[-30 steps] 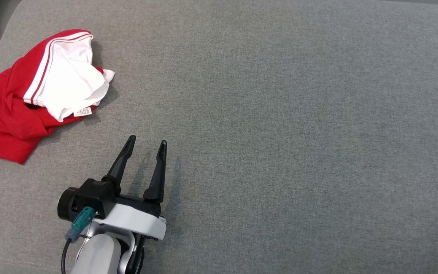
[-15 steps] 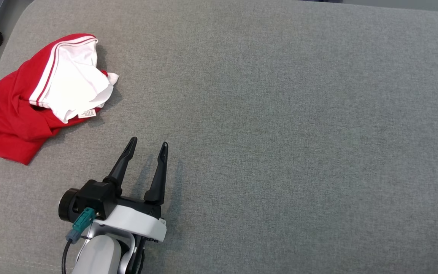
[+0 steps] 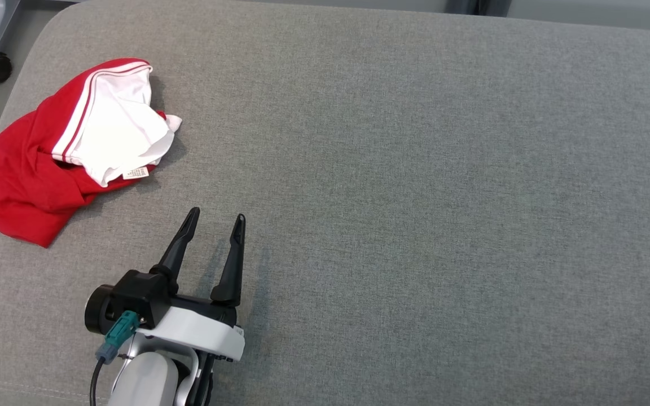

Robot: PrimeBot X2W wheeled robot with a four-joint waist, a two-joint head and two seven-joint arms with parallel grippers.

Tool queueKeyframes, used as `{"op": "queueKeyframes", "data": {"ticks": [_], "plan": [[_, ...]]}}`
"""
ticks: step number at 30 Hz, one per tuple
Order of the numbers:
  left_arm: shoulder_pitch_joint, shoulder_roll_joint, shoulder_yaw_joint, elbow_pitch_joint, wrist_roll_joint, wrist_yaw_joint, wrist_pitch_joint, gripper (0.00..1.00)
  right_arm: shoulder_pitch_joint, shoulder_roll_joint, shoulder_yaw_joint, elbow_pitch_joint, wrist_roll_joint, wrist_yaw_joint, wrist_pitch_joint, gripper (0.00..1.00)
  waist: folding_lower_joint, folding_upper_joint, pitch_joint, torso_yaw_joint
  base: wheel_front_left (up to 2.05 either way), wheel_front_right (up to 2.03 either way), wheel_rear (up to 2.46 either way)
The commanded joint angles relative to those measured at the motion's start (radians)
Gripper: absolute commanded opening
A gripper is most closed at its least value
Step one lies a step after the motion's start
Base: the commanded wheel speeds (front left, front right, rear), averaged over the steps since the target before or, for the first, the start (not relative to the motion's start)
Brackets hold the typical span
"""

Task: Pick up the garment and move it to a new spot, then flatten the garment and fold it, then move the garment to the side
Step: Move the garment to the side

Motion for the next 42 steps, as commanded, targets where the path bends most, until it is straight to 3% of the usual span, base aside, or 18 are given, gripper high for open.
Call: {"op": "queueKeyframes", "data": {"ticks": [1,8,16,27,35,42], "plan": [[0.009,0.004,0.003,-0.001,-0.004,0.002,-0.001,1.0,-0.011,-0.01,-0.008,0.003,-0.014,0.0,-0.011,1.0,0.0,0.0,-0.004,0.0,0.0,0.0,0.0],[0.024,0.004,0.008,0.0,-0.005,0.006,-0.001,1.0,-0.036,0.037,-0.063,0.002,-0.046,0.0,-0.068,1.0,0.0,0.0,-0.034,-0.005,0.0,0.0,0.0],[0.042,0.004,0.026,-0.009,-0.008,0.011,-0.001,1.0,-0.017,0.19,-0.09,-0.061,-0.019,0.0,-0.215,1.0,0.0,0.0,-0.104,-0.024,0.0,0.0,0.0],[0.071,0.004,0.076,-0.026,-0.009,0.019,-0.001,1.0,0.13,0.31,-0.117,-0.379,0.027,0.0,-0.282,1.0,0.0,0.0,-0.164,-0.05,0.0,0.0,0.0],[0.081,0.004,0.094,-0.034,-0.013,0.027,-0.001,1.0,0.322,0.39,-0.302,-0.629,-0.065,0.0,-0.282,1.0,0.0,0.0,-0.177,-0.057,0.0,0.0,0.0],[0.092,0.004,0.104,-0.04,-0.008,0.028,-0.001,1.0,0.545,0.524,-0.476,-0.819,-0.246,0.0,-0.282,1.0,0.0,0.0,-0.187,-0.063,0.0,0.0,0.0]]}}
